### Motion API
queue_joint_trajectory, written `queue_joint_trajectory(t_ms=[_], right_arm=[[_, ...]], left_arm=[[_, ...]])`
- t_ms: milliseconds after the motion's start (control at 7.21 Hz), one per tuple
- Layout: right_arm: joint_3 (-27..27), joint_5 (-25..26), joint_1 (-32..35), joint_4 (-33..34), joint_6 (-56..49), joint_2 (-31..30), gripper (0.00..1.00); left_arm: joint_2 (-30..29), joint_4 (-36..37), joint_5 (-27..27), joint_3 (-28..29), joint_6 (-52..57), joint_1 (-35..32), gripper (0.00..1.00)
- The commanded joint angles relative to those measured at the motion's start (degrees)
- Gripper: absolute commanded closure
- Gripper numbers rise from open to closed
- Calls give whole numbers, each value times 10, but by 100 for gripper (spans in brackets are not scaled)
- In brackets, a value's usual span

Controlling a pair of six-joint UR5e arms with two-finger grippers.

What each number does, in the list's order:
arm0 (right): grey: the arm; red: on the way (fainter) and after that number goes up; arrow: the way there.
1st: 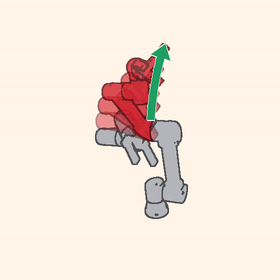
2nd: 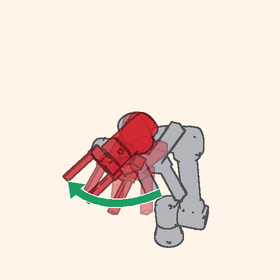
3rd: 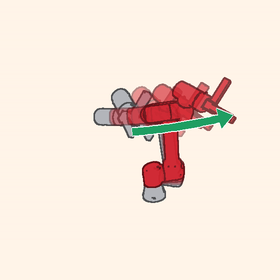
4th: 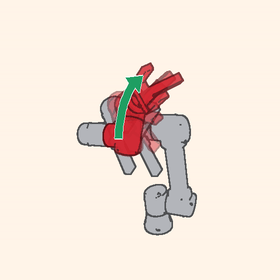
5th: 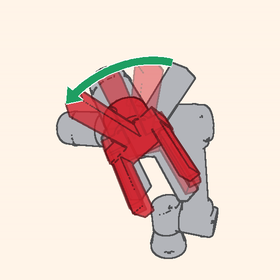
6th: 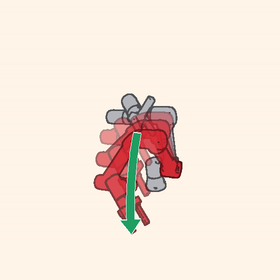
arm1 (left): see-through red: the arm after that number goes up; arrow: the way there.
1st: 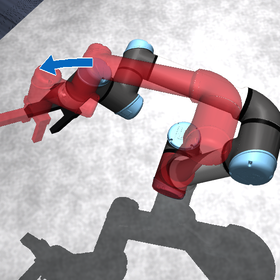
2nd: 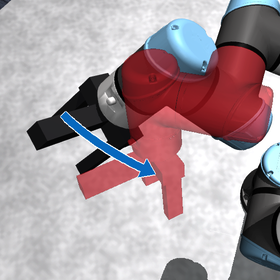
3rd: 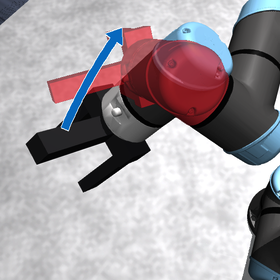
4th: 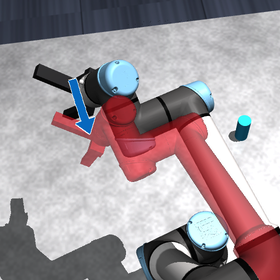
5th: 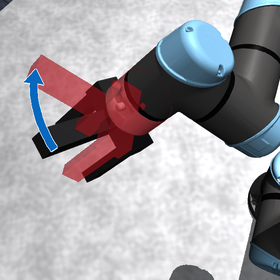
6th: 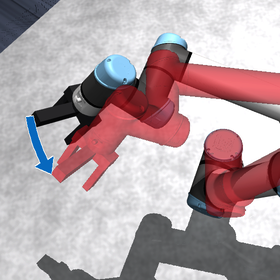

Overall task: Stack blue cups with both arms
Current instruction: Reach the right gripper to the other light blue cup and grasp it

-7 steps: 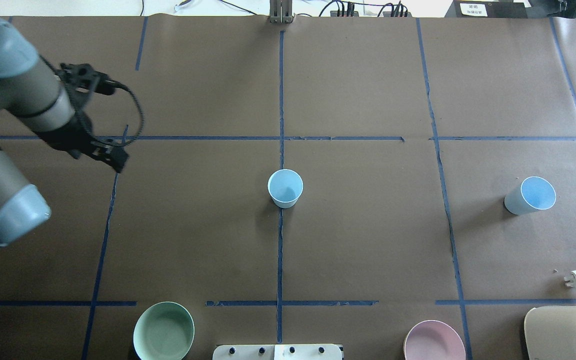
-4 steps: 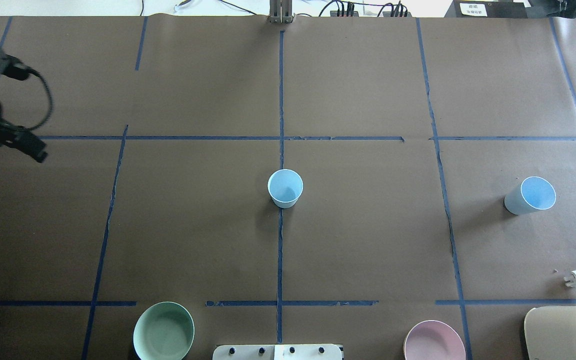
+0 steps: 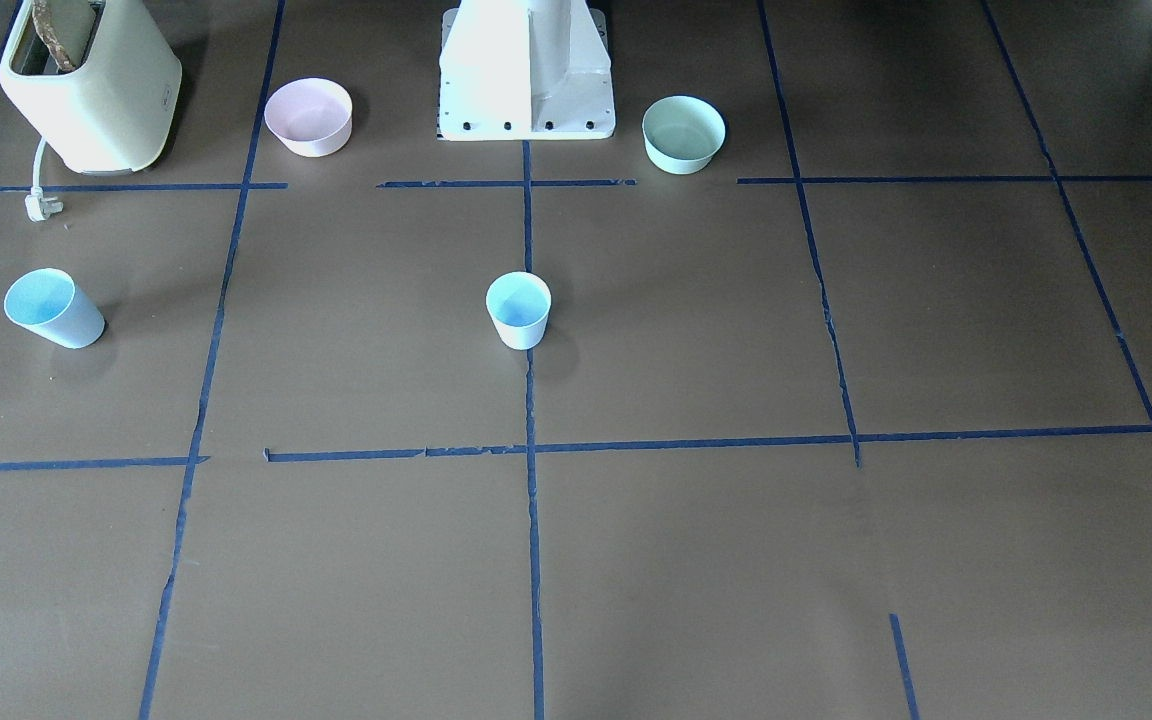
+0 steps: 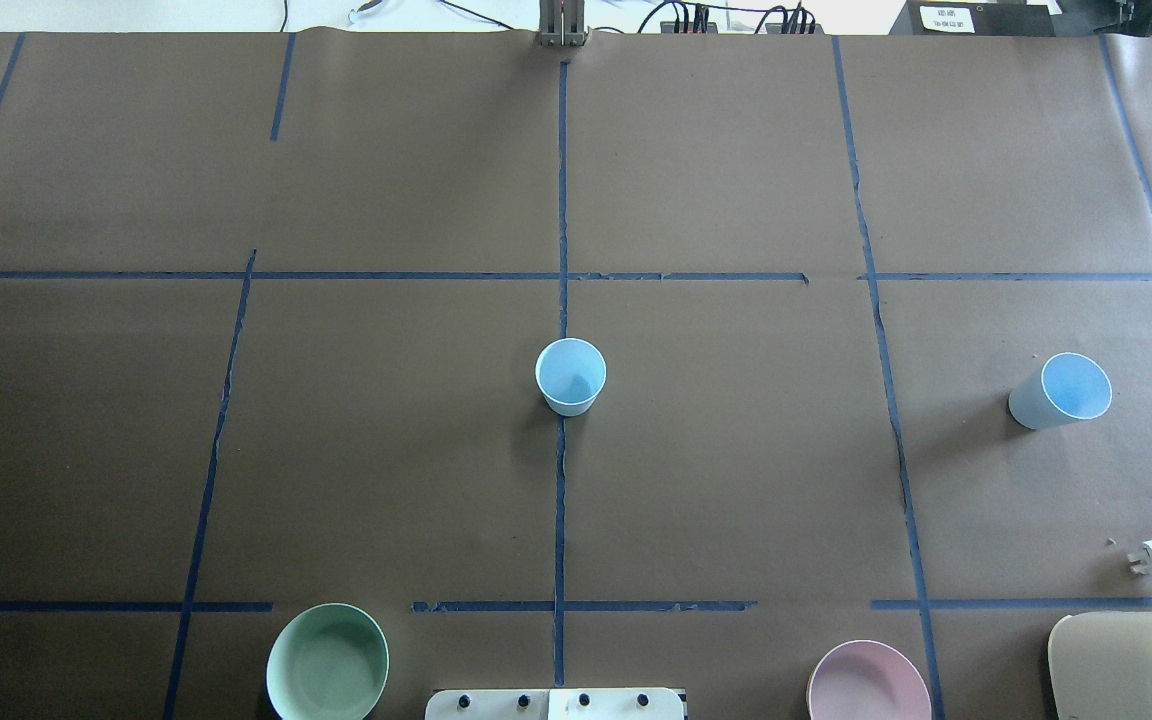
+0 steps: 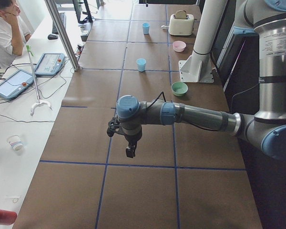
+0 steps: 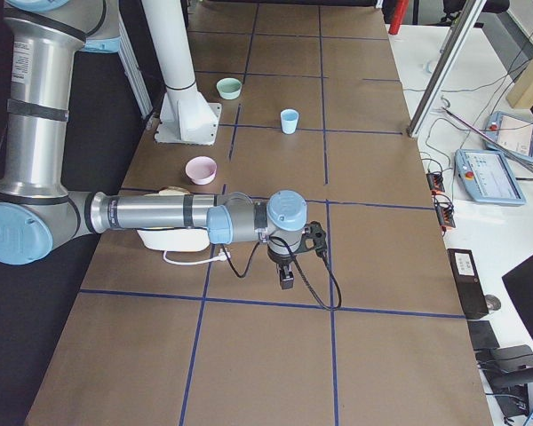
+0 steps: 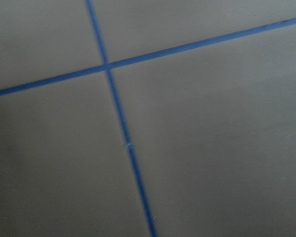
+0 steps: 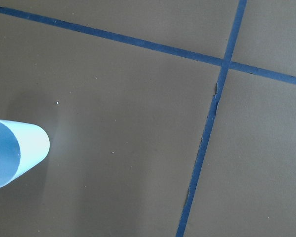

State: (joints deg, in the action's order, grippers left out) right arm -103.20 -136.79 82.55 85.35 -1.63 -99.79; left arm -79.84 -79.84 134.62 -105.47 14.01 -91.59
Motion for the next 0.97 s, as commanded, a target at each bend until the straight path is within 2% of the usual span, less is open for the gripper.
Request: queue_joint_trajectory(t_ms=[0,139,277,555,832], right_arm=[[-45,18,-83,-88,210,0,0],[-46,43,-147,-161,327,0,0],[-44,95,-204,-217,407,0,0],[-25,125,-238,-235,430,-1,0],[-4,126,-241,-235,428,-1,0]], left_arm=[[10,-1,0,-1,5,-10,0],[7,-1,-1,0,5,-10,0],[7,-1,0,1,5,-10,0],[7,-1,0,1,5,-10,0],[7,-1,0,0,5,-10,0]])
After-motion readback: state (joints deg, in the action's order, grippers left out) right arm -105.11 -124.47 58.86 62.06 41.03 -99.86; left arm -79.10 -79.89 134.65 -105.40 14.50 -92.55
